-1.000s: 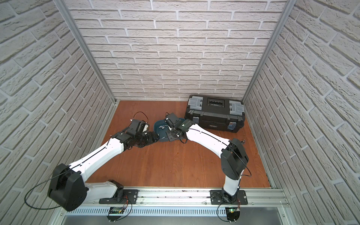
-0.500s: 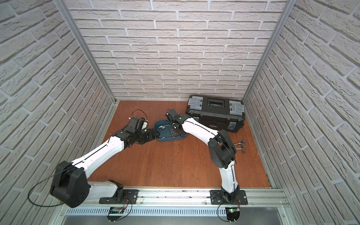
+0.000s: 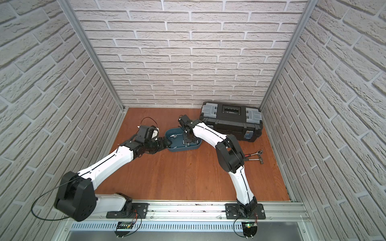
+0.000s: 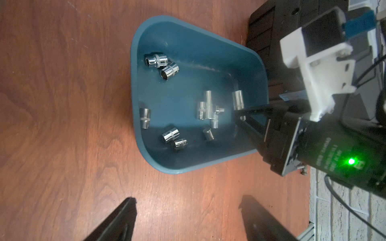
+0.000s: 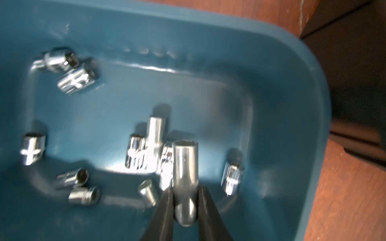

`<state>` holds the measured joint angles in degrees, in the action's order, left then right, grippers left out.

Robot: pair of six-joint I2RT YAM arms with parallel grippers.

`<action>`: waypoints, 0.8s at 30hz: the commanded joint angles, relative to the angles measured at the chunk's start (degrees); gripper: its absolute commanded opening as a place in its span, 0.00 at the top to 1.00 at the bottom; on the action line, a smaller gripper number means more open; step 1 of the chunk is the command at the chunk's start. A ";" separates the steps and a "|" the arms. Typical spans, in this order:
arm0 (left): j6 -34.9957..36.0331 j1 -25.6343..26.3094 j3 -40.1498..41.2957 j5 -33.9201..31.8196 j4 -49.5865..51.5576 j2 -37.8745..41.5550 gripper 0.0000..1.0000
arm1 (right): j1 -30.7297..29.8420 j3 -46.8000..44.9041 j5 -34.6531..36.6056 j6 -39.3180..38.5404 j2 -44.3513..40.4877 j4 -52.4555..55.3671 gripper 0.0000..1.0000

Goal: Put the socket on the desktop into the storage box
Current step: Place the socket head in the storage box.

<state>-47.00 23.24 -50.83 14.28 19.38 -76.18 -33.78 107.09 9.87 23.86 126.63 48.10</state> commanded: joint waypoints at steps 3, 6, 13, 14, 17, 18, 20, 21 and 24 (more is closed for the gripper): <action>0.25 -0.66 1.68 0.16 -1.32 2.04 0.17 | 0.63 4.85 1.13 1.10 2.98 1.51 0.92; 0.00 -0.74 2.50 -0.10 -1.25 2.68 0.17 | 0.73 6.48 1.20 1.25 4.36 1.94 0.92; -0.78 -0.74 5.40 -0.57 -1.35 4.87 0.17 | 0.91 8.39 1.63 3.33 6.41 1.40 0.90; -0.78 -0.78 5.68 -0.58 -1.16 5.25 0.17 | 0.91 9.06 1.73 3.47 6.79 1.69 0.90; -0.83 -0.98 6.48 -0.56 -1.03 6.13 0.17 | 1.00 10.39 1.98 3.55 7.73 2.26 0.89; -0.88 -1.07 6.68 -0.51 -0.89 6.44 0.17 | 0.98 10.59 2.00 3.65 7.84 2.29 0.88; -0.90 -1.10 6.88 -0.50 -0.77 6.75 0.17 | 1.00 11.14 1.95 3.76 8.17 2.36 0.87; -0.89 -1.10 6.89 -0.56 -0.72 6.88 0.17 | 0.99 11.52 2.08 3.83 8.37 2.54 0.87; -0.81 -1.34 7.02 -0.36 -0.36 7.19 0.17 | 1.00 12.34 2.17 4.07 8.90 3.08 0.87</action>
<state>-47.81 22.39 -44.58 14.20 19.44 -70.22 -32.99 117.45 10.81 26.79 135.57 50.52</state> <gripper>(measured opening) 0.832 0.226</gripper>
